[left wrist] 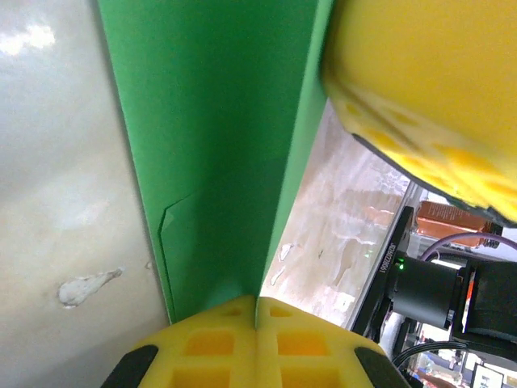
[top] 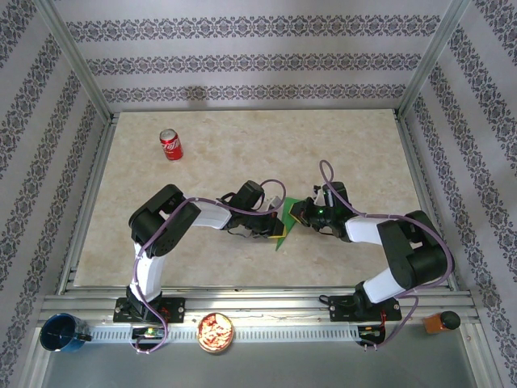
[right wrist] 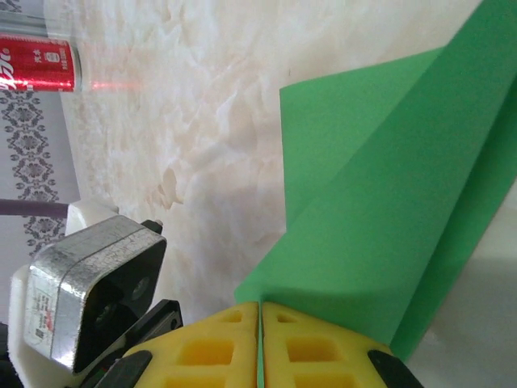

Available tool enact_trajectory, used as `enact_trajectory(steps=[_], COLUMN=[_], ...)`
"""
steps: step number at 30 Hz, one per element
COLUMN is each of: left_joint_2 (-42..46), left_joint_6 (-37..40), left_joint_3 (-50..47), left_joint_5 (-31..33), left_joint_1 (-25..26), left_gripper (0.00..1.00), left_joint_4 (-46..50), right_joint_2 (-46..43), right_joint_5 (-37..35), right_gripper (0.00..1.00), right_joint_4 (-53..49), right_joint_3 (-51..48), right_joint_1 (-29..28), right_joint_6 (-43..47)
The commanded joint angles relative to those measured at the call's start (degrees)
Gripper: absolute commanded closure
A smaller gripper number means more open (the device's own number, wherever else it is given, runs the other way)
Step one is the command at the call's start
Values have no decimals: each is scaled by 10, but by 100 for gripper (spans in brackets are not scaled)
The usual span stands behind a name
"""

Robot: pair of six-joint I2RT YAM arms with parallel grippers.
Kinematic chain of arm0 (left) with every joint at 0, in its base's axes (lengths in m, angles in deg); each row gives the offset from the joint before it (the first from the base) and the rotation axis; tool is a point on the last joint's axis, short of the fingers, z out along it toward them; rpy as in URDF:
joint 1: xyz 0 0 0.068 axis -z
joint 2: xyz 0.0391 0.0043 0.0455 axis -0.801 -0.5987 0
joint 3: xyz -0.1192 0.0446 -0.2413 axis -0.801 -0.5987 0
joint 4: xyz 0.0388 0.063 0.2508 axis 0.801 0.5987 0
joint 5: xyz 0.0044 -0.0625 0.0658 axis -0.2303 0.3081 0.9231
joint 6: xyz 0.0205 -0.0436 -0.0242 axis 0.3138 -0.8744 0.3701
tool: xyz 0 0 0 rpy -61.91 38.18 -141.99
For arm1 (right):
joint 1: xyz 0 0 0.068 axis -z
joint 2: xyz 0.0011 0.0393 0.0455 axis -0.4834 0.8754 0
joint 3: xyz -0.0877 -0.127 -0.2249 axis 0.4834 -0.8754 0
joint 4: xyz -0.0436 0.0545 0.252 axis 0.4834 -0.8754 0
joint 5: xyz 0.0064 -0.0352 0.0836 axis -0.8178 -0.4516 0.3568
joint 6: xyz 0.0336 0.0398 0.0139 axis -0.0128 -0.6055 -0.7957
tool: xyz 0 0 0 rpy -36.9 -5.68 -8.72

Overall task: Fold a paper plane with a square sheet of paper (pick it up from the middle)
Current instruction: Fold the wing for the fifth time at the center of the table.

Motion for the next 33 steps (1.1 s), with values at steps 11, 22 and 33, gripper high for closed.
enact_trajectory(steps=[11, 22, 33], left_joint_2=[-32, -35, -43], left_joint_6=[-36, -84, -101], left_joint_3=[-8, -36, -44], left_joint_5=[-21, -20, -23], left_joint_1=[-11, -17, -23], left_gripper=[100, 100, 100], left_joint_4=[-44, -104, -116], right_joint_2=[24, 42, 80], right_joint_5=[29, 46, 59], right_gripper=[90, 90, 88], right_joint_4=[17, 20, 35], right_joint_3=[0, 12, 28], right_joint_1=[15, 23, 26], right_joint_6=[16, 28, 34])
